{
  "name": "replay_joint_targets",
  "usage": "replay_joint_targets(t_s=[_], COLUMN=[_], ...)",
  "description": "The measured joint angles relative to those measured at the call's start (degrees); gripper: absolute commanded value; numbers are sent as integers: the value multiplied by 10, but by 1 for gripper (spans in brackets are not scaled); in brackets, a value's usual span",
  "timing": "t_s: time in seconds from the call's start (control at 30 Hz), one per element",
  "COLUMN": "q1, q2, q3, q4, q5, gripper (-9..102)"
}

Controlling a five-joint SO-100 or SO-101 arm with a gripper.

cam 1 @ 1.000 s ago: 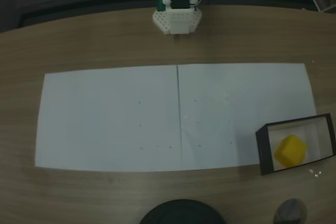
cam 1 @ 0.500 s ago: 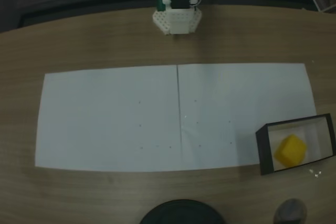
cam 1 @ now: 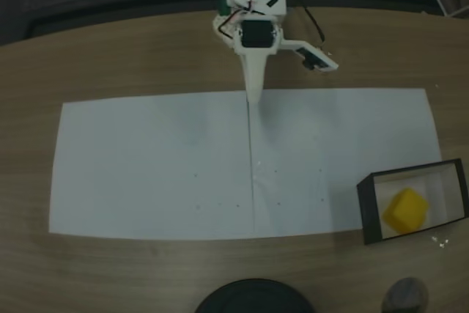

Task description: Grab a yellow square and put it in the box.

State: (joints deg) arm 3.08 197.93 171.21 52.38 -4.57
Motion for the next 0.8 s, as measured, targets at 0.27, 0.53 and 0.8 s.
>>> replay_joint_targets(t_s=[0.27,0.53,0.8], q1=[0,-1,-1], q2=[0,0,0], q3=[69,44,37], q4=[0,162,212], q5=[0,0,1], gripper=[0,0,0])
